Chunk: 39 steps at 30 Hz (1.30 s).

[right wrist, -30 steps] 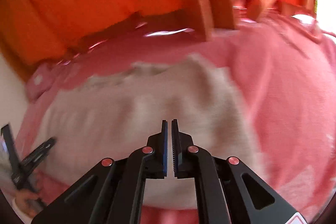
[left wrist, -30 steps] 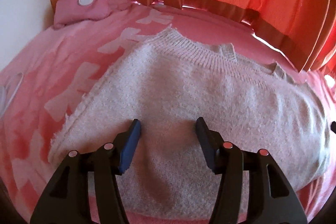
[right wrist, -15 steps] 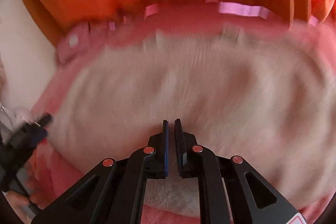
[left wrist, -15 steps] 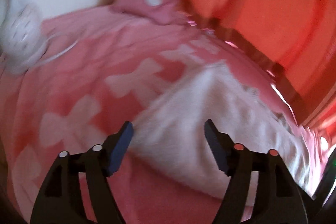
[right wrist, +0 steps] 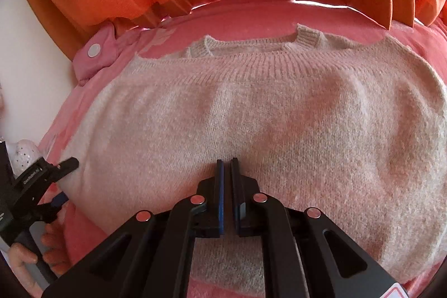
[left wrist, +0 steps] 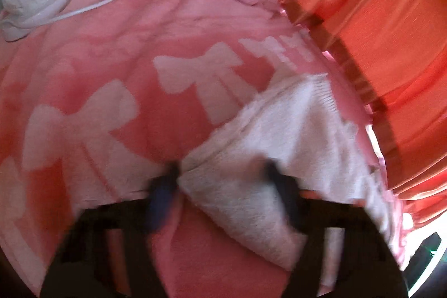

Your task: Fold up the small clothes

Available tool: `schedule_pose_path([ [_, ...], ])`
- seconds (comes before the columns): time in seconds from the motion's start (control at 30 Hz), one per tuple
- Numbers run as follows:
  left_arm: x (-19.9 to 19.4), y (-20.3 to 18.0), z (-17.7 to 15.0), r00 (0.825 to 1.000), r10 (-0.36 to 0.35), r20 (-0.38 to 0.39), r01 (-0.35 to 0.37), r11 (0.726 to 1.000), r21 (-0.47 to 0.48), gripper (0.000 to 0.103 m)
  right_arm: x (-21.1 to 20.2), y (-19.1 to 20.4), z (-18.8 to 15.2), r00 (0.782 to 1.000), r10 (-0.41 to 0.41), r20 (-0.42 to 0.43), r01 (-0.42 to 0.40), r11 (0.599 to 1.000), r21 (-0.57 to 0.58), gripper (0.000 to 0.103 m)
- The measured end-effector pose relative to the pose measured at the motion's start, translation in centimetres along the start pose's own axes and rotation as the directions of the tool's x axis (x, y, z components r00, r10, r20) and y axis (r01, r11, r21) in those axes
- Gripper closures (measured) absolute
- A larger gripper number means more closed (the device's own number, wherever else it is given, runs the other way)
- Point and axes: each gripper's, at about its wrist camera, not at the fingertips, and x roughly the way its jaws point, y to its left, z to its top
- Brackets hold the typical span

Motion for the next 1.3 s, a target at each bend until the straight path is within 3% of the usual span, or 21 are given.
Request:
schedule_pose_path([
  [0.07,-1.0,-0.8,0.4,0.999,-0.041,0.01,0.041,0.999,0.005,0.085,0.0,-0.3,0.0,1.0,0.009,-0.002,-0.009,1.0,0.011,0.095],
  [0.13,-2.8,-3.0,0.8,0.994,-0.094,0.05,0.09,0.993,0.069,0.087,0.0,-0.4,0.1,1.0,0.022,-0.004,-0.022,0.999,0.032,0.095],
  [0.23,-6.0,-8.2,0.8,0.969,-0.238,0.065,0.224,0.958,0.177,0.089,-0.7,-1.4,0.5,0.998,0.057,0.006,-0.058,0.995,0.086,0.095],
  [0.3,-8.0,-12.7,-0.1,0.944,-0.325,0.048,0.301,0.914,0.271,0.09,-2.5,-2.9,0.8,0.996,0.063,0.065,-0.072,0.987,0.143,0.093],
  [0.43,-9.4,-23.3,-5.9,0.881,-0.466,-0.078,0.446,0.764,0.466,0.09,-7.7,-7.5,0.3,0.978,0.058,0.202,-0.11,0.96,0.257,0.092],
  [0.5,-8.1,-27.2,-9.9,0.863,-0.476,-0.17,0.488,0.697,0.525,0.09,-10.4,-10.6,-0.5,0.968,0.007,0.251,-0.085,0.95,0.302,0.092],
  [0.57,-5.7,-29.6,-13.5,0.86,-0.446,-0.249,0.504,0.662,0.555,0.089,-12.4,-13.3,-1.6,0.962,-0.053,0.268,-0.043,0.938,0.343,0.089],
  [0.6,-3.6,-30.6,-15.9,0.86,-0.406,-0.308,0.509,0.644,0.571,0.089,-13.4,-14.8,-2.4,0.959,-0.105,0.265,0.003,0.933,0.359,0.087],
  [0.67,0.3,-31.1,-20.0,0.865,-0.316,-0.389,0.497,0.639,0.586,0.088,-14.5,-16.6,-3.5,0.953,-0.165,0.256,0.058,0.923,0.381,0.082],
  [0.73,1.7,-30.4,-22.3,0.885,-0.265,-0.383,0.46,0.628,0.628,0.086,-15.2,-18.0,-4.7,0.957,-0.177,0.23,0.075,0.916,0.395,0.082],
  [0.77,0.8,-29.7,-22.8,0.89,-0.296,-0.347,0.456,0.604,0.654,0.081,-15.4,-18.3,-5.1,0.959,-0.174,0.226,0.073,0.916,0.395,0.081],
  [0.8,-0.4,-29.2,-22.8,0.889,-0.323,-0.324,0.457,0.578,0.677,0.076,-15.8,-18.3,-5.3,0.961,-0.157,0.227,0.059,0.92,0.388,0.078],
  [0.87,-2.4,-28.2,-21.9,0.883,-0.336,-0.327,0.467,0.562,0.683,0.054,-16.2,-17.9,-5.5,0.964,-0.115,0.24,0.016,0.926,0.378,0.064],
  [0.9,-3.4,-27.4,-21.0,0.882,-0.347,-0.318,0.468,0.571,0.675,0.048,-16.4,-17.6,-5.4,0.964,-0.07,0.256,-0.03,0.93,0.367,0.052],
  [0.97,-4.7,-25.9,-19.2,0.901,-0.346,-0.262,0.426,0.589,0.687,0.027,-16.3,-16.5,-4.6,0.962,0.004,0.273,-0.103,0.931,0.351,0.037],
  [1.07,-5.5,-23.2,-17.6,0.942,-0.29,-0.169,0.311,0.569,0.762,0.018,-15.2,-15.1,-3.4,0.964,0.073,0.254,-0.158,0.928,0.336,0.023],
  [1.13,-3.9,-21.6,-17.2,0.97,-0.208,-0.126,0.223,0.553,0.803,0.018,-13.3,-14.1,-2.6,0.977,0.085,0.194,-0.148,0.93,0.337,0.022],
  [1.23,-0.6,-19.5,-17.0,0.988,-0.111,-0.106,0.15,0.553,0.819,0.019,-10.0,-13.0,-1.9,0.994,0.051,0.098,-0.083,0.93,0.358,0.022],
  [1.3,0.6,-18.7,-17.0,0.991,-0.086,-0.105,0.135,0.556,0.82,0.023,-8.5,-12.1,-1.5,0.996,0.06,0.073,-0.082,0.934,0.347,0.024],
])
